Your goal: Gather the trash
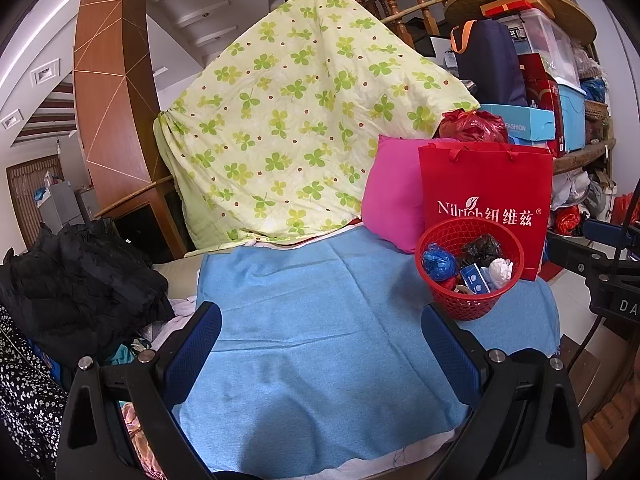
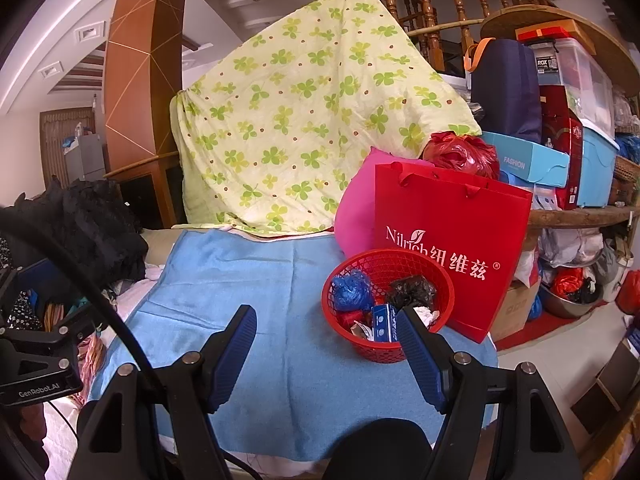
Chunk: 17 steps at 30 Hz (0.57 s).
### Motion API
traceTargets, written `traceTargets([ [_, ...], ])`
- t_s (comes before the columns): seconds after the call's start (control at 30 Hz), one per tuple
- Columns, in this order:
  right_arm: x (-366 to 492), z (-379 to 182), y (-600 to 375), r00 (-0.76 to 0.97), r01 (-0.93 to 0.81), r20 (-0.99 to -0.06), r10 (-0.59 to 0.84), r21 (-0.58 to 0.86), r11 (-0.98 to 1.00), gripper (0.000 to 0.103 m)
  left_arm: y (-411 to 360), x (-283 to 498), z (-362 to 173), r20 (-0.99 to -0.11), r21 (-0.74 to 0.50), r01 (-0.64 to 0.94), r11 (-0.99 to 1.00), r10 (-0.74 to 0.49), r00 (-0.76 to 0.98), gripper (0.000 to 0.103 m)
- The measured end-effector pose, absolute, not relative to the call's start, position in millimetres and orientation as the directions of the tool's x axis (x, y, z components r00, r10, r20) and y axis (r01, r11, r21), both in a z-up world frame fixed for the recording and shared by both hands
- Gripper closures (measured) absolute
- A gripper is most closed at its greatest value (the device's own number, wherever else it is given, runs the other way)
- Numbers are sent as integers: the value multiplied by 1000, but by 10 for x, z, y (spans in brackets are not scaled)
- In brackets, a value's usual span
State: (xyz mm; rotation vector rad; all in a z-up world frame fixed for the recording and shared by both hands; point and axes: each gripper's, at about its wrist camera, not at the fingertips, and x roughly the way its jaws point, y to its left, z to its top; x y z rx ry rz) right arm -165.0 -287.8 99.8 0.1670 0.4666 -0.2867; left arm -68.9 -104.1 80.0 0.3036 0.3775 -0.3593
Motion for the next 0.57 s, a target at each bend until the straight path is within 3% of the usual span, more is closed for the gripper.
traceTargets([
  [0.43, -1527, 848, -2871, 842, 319, -488, -228, 109, 942, 27, -1074, -533, 671, -405, 206, 431, 879, -325, 855, 3],
  [0.57, -1298, 710, -2920, 828, 318, -520, -210, 127, 940, 27, -986, -120, 510, -471, 151, 423, 893, -311, 825, 3],
])
